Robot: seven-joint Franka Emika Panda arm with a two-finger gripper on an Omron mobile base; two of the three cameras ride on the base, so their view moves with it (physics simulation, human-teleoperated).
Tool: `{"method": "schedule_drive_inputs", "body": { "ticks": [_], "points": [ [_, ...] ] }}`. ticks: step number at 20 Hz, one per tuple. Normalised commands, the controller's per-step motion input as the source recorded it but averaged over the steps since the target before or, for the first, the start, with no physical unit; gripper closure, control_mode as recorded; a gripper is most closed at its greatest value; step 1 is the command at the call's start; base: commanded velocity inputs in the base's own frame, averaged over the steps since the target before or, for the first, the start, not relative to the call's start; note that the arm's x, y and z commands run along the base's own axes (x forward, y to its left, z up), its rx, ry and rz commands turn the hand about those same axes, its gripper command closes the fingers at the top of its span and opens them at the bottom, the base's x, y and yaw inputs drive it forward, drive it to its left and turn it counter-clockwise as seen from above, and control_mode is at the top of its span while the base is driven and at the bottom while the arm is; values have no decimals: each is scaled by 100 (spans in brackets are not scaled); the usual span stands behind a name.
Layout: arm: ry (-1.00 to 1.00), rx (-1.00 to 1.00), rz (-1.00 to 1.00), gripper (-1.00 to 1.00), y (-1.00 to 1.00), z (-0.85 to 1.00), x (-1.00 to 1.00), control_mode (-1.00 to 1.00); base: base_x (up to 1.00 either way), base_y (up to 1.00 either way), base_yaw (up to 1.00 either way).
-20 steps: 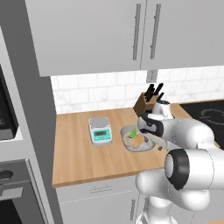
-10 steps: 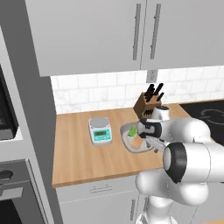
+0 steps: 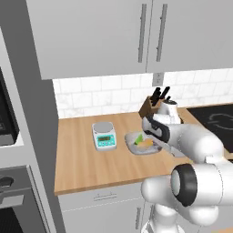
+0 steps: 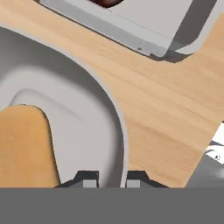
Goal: Take the meat container that has the chicken drumstick and place it on the second highest rack of the freezer. Then take the vegetable container that has the squash and lemon wedge and place it on the highest rack of the freezer.
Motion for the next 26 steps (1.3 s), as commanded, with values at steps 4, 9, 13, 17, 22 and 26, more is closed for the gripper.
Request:
{"method": "schedule_drive_inputs", "body": {
  "ticks": [4,9,13,17,22,26],
  "points": [
    [-18,0,-4,100,40,100,-60,-100,0,0,0],
    [-44,0,0,100,15,80,-100,-100,0,0,0],
    [-28,0,-1,100,4,81,-85,-100,0,0,0],
    [-4,0,-2,100,0,1,-7,-100,0,0,0],
    [0,0,0,100,9,0,-53,100,-20,4,1],
    [0,0,0,100,0,0,0,100,-100,11,37]
  ]
}}
